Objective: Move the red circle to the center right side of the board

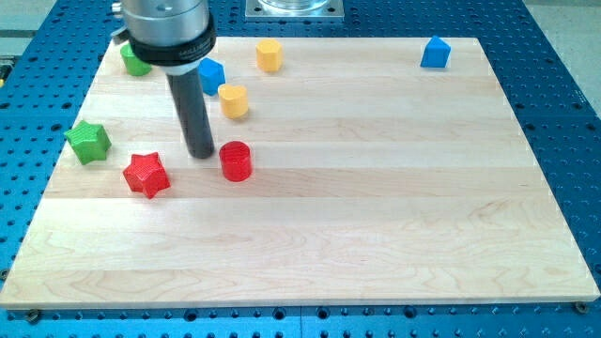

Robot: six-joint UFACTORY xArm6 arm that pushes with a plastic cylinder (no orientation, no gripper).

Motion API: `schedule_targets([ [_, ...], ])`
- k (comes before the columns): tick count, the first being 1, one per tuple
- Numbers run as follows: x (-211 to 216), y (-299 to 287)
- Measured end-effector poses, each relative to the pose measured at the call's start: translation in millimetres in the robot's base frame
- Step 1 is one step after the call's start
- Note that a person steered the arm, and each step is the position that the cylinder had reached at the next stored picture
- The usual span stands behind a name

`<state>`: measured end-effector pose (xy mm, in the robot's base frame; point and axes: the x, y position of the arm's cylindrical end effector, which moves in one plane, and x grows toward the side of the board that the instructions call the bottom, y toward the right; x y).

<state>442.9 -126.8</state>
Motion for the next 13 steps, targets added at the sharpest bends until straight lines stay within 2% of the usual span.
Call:
schedule_targets([
  [1,10,62],
  [2,31,10],
  [3,19,93],
  [4,-24,151],
  [5,-13,100],
  [6,5,103],
  [7,23,152],
  [8,22,219],
  [9,23,261],
  [10,22,226],
  [11,2,224],
  [13,-10,329],
])
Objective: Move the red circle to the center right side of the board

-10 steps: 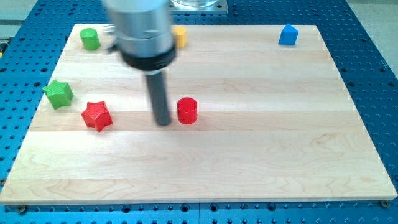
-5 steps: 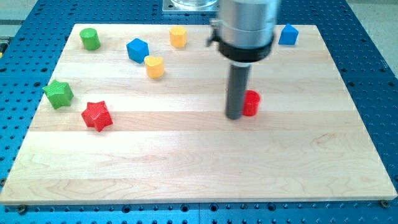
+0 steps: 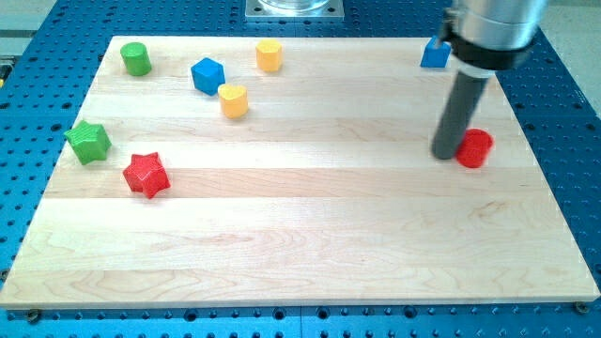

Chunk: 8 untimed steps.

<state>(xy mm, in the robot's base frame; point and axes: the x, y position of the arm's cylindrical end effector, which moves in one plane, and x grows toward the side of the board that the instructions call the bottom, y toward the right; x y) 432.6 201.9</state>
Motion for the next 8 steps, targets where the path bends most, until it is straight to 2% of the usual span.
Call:
schedule_targets([
  [3,4,-56],
  [8,1,-59],
])
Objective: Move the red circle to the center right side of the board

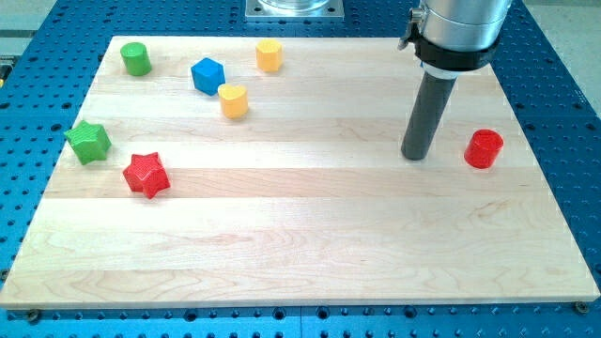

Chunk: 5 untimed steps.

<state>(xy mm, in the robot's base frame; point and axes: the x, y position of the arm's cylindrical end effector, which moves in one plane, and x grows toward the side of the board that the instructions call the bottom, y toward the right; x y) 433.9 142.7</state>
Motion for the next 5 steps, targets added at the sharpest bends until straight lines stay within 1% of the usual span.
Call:
schedule_targets([
  [4,0,-2],
  [5,-11,-27],
])
